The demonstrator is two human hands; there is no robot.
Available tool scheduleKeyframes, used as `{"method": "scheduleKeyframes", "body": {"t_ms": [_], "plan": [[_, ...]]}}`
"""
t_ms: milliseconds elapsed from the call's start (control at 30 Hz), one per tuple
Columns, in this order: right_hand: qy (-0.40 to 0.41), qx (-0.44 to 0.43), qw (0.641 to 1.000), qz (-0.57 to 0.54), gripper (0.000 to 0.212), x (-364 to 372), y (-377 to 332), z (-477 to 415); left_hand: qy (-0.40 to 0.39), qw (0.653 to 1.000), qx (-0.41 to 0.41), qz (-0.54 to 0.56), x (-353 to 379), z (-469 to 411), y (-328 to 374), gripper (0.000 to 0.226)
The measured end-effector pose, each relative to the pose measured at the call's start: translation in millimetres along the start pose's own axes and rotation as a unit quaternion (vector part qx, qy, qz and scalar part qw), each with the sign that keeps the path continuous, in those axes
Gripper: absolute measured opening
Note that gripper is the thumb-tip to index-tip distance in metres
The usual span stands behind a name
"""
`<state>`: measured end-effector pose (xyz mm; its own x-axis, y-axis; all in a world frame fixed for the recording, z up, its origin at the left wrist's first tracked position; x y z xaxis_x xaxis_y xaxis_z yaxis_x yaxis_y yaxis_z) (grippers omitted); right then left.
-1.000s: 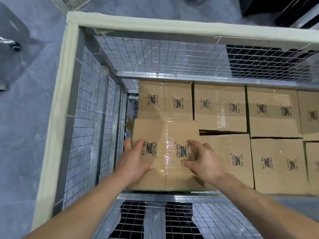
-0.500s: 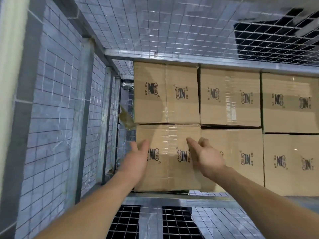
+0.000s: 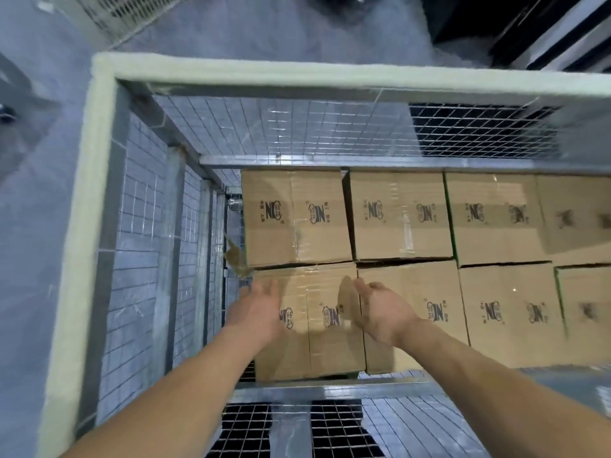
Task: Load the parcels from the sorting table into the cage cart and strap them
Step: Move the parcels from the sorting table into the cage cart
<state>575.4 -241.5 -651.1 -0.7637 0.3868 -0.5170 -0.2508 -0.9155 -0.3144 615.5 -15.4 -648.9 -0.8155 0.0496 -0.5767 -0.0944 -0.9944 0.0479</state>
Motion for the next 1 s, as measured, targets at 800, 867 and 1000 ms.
{"method": "scheduleKeyframes", "body": {"t_ms": [800, 867, 1000], "plan": [[0.741, 0.118, 0.658, 0.058, 0.073, -187, -53, 614, 0.443, 0.666, 0.600, -0.028, -290, 514, 264, 0.086], [0.755, 0.152, 0.634, 0.071, 0.073, -172, -46, 663, 0.443, 0.634, 0.633, -0.033, -278, 558, 290, 0.086], [0.771, 0.230, 0.587, 0.094, 0.075, -128, -28, 752, 0.444, 0.576, 0.686, -0.044, -243, 640, 332, 0.086]]}}
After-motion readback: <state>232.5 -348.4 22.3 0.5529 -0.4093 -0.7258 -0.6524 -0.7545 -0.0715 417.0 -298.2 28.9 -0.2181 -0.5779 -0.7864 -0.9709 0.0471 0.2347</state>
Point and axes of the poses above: each hand's wrist, its own z-axis away from the middle knuckle, its own x-axis out of the palm, y = z × x, the point moved 4 cm from there along -z, towards the middle knuckle, and after that the axes turned 7 degrees about -x, right-handed, at the moved point
